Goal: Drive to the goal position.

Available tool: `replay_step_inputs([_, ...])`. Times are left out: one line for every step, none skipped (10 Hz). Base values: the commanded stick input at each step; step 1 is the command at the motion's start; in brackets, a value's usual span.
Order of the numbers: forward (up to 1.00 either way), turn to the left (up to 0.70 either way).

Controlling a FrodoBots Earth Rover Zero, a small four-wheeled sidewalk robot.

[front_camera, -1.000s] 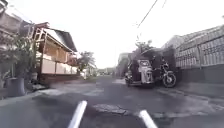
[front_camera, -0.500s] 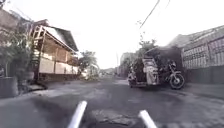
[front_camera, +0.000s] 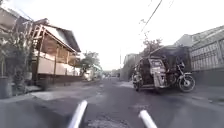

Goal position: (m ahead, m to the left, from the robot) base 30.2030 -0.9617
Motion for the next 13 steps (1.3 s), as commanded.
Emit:
replay_step_inputs([0.85,0.0])
replay_step_inputs([0.85,0.0])
replay_step_inputs([0.85,0.0])
replay_step_inputs([0.85,0.0])
replay_step_inputs([0.85,0.0])
replay_step_inputs([0.85,0.0])
replay_step_inputs([0.85,0.0])
replay_step_inputs([0.85,0.0])
replay_step_inputs([0.85,0.0])
replay_step_inputs([0.85,-0.01])
replay_step_inputs([0.85,-0.06])
replay_step_inputs([0.85,-0.34])
replay_step_inputs([0.85,-0.34])
